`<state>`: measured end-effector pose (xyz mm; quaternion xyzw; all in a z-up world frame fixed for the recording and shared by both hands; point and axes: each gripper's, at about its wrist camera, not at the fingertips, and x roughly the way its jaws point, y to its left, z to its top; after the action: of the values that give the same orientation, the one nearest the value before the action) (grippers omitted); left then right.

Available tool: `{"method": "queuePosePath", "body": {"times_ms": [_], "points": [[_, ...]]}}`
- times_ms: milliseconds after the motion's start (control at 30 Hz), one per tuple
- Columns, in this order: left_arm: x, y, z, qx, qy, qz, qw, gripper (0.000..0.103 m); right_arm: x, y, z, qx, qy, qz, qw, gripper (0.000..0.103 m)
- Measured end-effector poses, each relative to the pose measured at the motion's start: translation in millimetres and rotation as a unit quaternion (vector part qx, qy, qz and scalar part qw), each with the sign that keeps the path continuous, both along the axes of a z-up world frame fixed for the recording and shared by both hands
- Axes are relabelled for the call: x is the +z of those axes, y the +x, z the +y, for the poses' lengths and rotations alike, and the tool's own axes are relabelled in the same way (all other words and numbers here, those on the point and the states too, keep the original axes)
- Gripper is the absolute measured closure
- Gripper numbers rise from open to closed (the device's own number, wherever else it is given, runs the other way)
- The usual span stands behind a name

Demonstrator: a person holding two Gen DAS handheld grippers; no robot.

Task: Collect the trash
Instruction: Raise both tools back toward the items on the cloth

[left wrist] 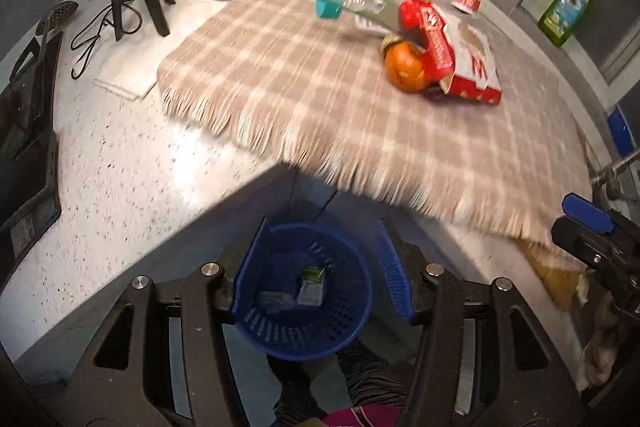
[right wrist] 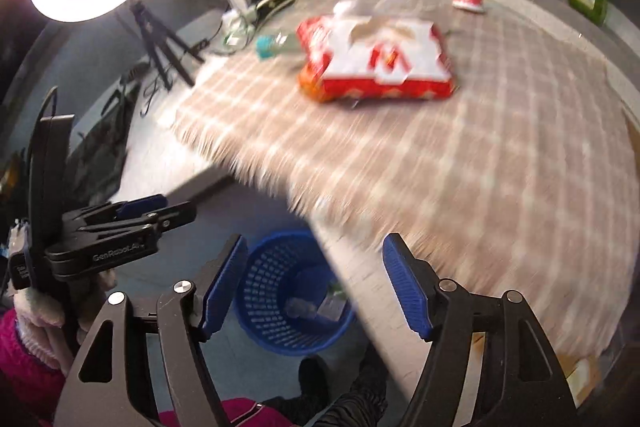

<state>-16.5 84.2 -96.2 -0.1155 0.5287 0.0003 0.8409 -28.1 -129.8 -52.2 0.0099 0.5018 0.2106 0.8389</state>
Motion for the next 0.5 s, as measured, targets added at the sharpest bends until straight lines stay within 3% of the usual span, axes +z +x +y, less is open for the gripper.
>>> {"method": "queuePosePath", "body": {"times_ms": [100,200,300,500], "points": [[17,24,-14,0.006,-0.016,-0.013,0.9998,0.038,13,30,-22,-0.01,-0.004,-0.02,1.0,0.033],[24,50,-32,0.006,-0.017,-0.023,0.9996,0.037,24,67,-46,-0.025,0.004,-0.035,0.999,0.031],[36,68,-48,0.005,-0.02,-0.024,0.9995,0.028,33,99,-64,-0.039,0.005,-0.048,0.998,0.025],[32,107,-72,0.016,-0.021,-0.009,0.9996,0.027,36,160,-91,-0.052,0.003,-0.054,0.997,0.025]]}}
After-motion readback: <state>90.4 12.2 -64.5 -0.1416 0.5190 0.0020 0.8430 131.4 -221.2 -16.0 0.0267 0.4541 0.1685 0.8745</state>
